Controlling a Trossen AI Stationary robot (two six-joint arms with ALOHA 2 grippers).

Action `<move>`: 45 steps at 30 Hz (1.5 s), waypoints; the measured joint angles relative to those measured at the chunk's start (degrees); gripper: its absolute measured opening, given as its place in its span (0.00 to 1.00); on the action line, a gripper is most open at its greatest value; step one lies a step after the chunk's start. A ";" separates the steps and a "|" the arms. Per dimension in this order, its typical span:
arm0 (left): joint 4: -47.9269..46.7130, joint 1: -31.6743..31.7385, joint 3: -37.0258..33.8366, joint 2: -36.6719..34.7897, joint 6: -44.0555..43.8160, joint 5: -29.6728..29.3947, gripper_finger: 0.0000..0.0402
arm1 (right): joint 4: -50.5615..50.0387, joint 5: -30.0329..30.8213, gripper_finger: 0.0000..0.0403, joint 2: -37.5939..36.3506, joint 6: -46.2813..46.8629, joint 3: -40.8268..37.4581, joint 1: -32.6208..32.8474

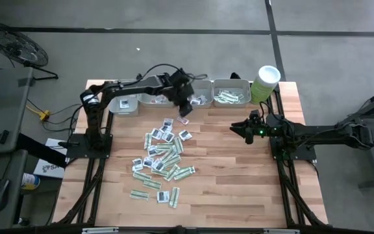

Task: Pick & Place First Aid Supplies
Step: Put the orange ointment pack into the middle left gray bin

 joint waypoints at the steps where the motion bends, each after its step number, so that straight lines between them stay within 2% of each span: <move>1: -1.56 -0.50 0.03 0.00 3.70 0.28 0.23 | -0.14 0.00 0.46 0.00 0.00 0.00 0.00; 4: -5.47 -2.38 0.03 0.00 13.82 -2.16 0.23 | -0.77 -0.05 0.46 0.00 0.00 0.00 0.00; 7: -6.28 -4.77 -0.20 0.00 20.74 -9.41 0.23 | -1.17 -0.27 0.46 0.00 0.30 0.00 0.00; 9: -6.03 -6.05 -0.39 0.00 23.70 -12.20 0.24 | -1.14 -0.33 0.46 0.00 0.43 0.00 0.00; 12: -5.66 -6.81 -0.39 0.00 25.55 -12.31 0.30 | -1.14 -0.32 0.46 0.00 0.42 0.00 0.00; 18: -7.19 -7.29 -0.54 1.16 27.72 -14.87 0.49 | -1.15 -0.29 0.46 0.00 0.42 0.00 0.00; 21: -8.22 -7.56 -0.40 2.56 29.88 -15.40 0.53 | -1.15 -0.26 0.46 0.00 0.49 0.00 0.00; 35: -6.86 -7.56 -0.39 7.84 30.79 -18.51 0.45 | -1.60 0.16 0.46 0.04 1.61 0.00 0.01; 40: -5.62 -7.56 -0.43 9.55 30.94 -22.65 0.42 | -1.88 0.98 0.46 0.04 1.90 0.00 0.00; 45: -5.51 -7.56 -0.43 9.79 30.90 -22.51 0.40 | -2.02 2.17 0.46 0.04 1.92 0.00 0.02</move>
